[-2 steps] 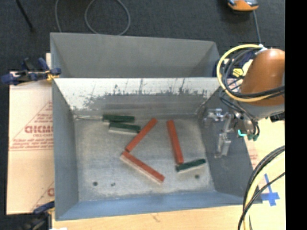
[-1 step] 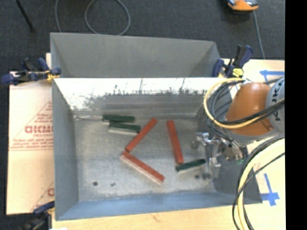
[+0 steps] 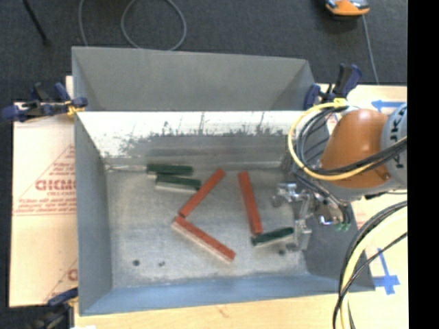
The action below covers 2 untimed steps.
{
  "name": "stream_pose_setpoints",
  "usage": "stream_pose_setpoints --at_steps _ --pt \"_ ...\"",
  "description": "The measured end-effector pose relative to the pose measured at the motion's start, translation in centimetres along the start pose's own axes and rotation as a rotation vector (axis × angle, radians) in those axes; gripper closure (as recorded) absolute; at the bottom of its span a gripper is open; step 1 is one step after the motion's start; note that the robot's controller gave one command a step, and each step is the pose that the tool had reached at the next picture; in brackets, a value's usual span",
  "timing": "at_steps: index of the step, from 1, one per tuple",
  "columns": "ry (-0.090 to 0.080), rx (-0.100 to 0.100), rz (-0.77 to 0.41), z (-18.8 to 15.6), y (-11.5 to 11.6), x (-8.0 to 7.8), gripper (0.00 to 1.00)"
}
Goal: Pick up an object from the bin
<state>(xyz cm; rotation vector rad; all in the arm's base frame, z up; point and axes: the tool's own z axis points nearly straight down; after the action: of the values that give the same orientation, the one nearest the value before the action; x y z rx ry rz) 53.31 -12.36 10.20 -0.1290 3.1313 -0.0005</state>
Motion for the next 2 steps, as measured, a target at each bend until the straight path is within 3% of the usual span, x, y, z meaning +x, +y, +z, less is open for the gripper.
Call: stream_pose_setpoints --at_steps 1,2 --pt "0.005 -0.001 -0.002 -0.5 1.6 0.8 0.0" --pt "0.003 0.0 0.102 3.2 1.1 2.1 0.0"
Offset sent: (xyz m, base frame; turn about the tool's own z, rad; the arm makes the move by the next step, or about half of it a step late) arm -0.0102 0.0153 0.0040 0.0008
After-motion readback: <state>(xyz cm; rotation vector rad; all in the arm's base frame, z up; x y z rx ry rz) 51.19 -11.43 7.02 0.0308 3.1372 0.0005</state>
